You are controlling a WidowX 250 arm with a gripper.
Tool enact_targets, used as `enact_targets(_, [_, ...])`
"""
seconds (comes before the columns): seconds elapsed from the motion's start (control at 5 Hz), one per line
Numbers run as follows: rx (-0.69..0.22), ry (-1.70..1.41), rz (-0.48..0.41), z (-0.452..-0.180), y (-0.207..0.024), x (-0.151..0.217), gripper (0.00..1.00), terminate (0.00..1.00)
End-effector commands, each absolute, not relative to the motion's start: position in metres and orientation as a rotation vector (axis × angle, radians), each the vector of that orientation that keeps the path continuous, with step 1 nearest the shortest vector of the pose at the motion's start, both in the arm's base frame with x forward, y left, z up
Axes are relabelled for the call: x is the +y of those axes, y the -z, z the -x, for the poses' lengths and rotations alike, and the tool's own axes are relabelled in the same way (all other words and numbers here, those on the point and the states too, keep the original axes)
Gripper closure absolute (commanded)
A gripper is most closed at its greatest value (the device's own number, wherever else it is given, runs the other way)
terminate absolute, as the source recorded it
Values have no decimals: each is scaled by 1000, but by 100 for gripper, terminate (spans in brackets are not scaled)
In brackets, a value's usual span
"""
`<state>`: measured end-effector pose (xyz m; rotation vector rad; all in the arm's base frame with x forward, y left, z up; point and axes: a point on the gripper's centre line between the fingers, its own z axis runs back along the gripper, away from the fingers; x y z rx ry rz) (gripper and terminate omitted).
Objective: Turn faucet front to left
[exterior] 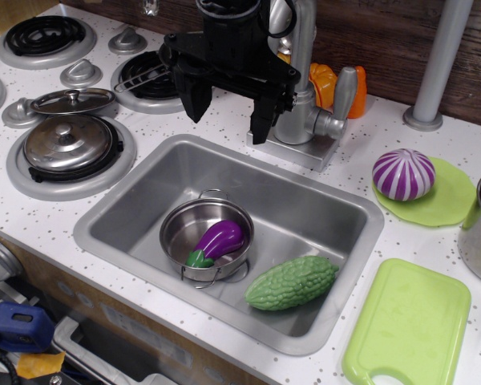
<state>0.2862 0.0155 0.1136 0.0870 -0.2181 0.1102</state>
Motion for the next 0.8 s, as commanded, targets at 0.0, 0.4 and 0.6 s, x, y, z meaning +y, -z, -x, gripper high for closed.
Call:
enact_targets(0.0, [-218, -110, -87, -286, -114, 16, 0, 0])
enact_targets(0.4, [-318, -80, -153, -286, -120, 20, 0, 0])
enact_targets(0.6, [-381, -72, -208, -291, -125, 21, 0, 0])
